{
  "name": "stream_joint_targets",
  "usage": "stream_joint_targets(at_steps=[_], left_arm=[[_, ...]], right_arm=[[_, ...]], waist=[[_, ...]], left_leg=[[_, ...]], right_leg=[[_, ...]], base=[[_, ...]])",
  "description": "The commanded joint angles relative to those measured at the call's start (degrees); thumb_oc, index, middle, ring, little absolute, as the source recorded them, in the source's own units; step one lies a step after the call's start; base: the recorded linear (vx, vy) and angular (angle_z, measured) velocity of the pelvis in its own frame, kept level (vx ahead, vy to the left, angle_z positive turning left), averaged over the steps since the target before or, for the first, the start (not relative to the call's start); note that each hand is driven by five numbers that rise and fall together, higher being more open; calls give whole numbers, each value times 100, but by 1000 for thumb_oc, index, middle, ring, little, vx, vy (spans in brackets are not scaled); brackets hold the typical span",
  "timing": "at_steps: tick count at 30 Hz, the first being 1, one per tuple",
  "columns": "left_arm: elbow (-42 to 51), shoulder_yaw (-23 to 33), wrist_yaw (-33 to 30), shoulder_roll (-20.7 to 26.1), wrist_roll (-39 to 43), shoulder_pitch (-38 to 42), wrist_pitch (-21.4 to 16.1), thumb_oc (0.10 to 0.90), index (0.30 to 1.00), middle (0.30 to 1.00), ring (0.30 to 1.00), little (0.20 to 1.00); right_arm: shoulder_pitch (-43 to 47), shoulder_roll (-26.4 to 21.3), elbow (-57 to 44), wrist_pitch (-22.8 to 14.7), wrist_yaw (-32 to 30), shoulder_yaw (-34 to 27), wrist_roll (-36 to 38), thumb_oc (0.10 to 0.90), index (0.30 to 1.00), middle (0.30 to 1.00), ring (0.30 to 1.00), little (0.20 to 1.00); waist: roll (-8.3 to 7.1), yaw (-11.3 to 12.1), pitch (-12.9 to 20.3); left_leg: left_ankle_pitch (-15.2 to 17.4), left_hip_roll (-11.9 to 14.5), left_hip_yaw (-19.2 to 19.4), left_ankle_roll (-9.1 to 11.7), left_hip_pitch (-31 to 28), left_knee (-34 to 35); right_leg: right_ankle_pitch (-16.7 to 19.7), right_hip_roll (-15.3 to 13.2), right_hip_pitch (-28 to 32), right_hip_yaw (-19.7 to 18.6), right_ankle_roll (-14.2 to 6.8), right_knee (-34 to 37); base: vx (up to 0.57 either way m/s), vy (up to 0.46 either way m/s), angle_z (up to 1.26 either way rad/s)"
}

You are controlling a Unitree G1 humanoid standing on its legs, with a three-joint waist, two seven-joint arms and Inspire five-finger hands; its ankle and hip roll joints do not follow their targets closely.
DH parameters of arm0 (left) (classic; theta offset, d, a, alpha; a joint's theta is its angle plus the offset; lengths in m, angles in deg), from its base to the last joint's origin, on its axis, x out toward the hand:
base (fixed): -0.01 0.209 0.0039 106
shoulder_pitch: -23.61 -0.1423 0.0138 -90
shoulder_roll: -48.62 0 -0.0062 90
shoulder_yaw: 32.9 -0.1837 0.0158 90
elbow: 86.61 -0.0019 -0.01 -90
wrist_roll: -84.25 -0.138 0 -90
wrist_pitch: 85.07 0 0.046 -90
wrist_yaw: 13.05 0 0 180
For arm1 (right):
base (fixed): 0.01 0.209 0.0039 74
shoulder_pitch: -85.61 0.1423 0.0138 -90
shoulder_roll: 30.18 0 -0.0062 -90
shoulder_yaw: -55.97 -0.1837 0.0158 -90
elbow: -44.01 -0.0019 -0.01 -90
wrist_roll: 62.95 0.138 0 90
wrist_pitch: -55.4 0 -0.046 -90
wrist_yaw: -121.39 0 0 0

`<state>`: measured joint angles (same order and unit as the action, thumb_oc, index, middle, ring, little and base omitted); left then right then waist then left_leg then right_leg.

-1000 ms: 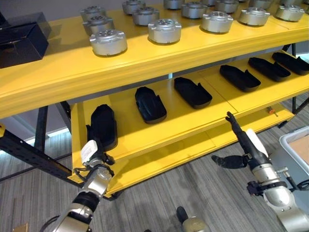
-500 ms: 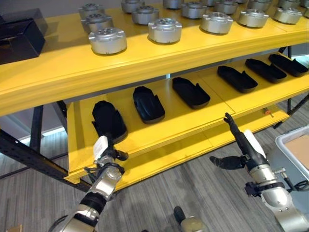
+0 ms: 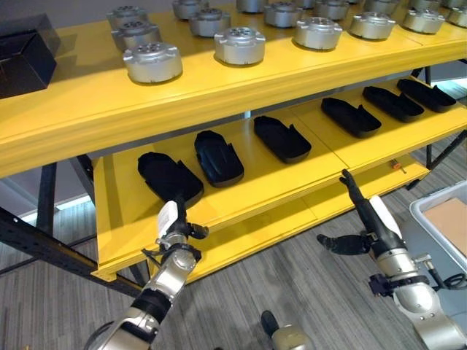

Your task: Move parts from the plastic box to the shelf.

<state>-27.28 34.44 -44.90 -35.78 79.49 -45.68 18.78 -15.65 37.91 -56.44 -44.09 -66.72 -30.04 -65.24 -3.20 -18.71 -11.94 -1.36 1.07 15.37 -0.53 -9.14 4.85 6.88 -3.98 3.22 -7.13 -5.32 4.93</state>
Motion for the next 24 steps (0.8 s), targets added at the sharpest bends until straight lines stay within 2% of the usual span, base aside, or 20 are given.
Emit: stream_joint_targets(at_steps=[1,3,12,24], left_arm=[[46,48,-381,366,-332,732,-121,900,1000,1000,1000,1000],[-5,48,-305,397,-350,716,-48,900,1000,1000,1000,1000],[-484,-158,458,720,-1461,772,828,900,1000,1000,1000,1000],[-762,-171,564,880,-1608,786,993,900,1000,1000,1000,1000]], right_arm=[[527,-137,-365,-359,-327,-134,-56,900,1000,1000,1000,1000],[533,-150,-346,-381,-330,-135,-52,900,1000,1000,1000,1000],[678,-275,-334,-310,-297,-161,54,900,1000,1000,1000,1000],[761,-398,-335,-270,-228,-221,115,900,1000,1000,1000,1000]], waist=[[39,122,313],[51,122,317],[112,124,311],[194,107,304]], left_leg=[[868,157,-18,-141,-25,-495],[861,157,-20,-139,-32,-477],[847,148,-37,-124,-31,-459],[842,143,-63,-101,-25,-484]], right_leg=[[-952,275,-67,11,-130,-700],[-951,277,-62,11,-126,-689],[-941,265,-53,17,-127,-661],[-962,252,-45,6,-110,-683]], base=[[0,0,0],[0,0,0],[0,0,0],[0,0,0]])
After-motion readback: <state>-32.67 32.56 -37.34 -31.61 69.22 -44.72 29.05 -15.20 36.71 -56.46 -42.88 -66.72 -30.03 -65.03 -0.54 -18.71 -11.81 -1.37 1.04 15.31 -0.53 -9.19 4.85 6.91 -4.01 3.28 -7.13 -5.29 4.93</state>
